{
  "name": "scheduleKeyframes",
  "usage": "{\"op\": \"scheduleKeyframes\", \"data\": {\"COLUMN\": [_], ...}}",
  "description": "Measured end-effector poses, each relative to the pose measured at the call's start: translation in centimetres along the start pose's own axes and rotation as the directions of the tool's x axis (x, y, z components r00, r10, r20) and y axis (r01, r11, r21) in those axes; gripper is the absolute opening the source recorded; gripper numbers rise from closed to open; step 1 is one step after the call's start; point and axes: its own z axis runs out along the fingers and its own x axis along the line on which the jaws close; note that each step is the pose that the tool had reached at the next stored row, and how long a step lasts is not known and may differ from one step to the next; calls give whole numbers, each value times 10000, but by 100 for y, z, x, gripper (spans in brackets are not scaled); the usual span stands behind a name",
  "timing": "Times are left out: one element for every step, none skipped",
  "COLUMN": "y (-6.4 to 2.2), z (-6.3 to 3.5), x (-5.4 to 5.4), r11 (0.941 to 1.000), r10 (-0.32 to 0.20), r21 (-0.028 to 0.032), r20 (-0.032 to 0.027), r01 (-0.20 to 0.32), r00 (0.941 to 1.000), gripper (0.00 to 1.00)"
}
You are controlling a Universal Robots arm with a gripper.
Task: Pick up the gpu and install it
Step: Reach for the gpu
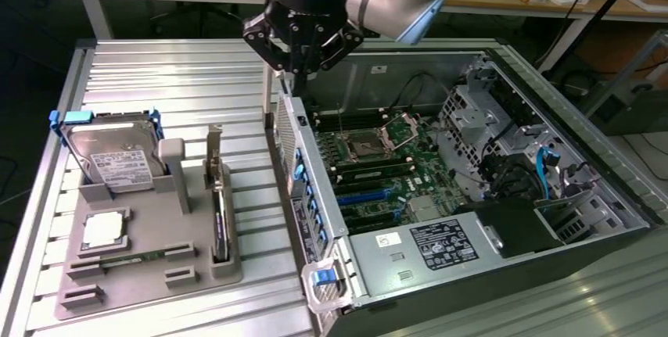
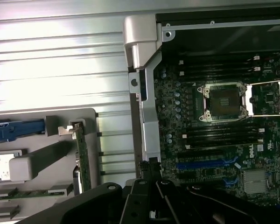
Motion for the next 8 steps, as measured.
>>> {"op": "scheduleKeyframes", "data": {"y": [0,-1,-1,-2,-2,-3,-4,-4], "z": [0,0,-1,-1,-1,-1,-1,-2], "x": [7,13,20,26,33,41,49,56], "r11": [10000,10000,10000,10000,10000,10000,10000,10000], "r10": [0,1,0,0,0,0,0,0], "r21": [0,0,1,1,1,1,0,1], "r20": [0,0,-1,-1,-1,-1,0,0], "r01": [0,-1,0,0,0,0,0,0], "r00": [10000,10000,10000,10000,10000,10000,10000,10000], "gripper": [11,11,11,11,11,11,11,11]}}
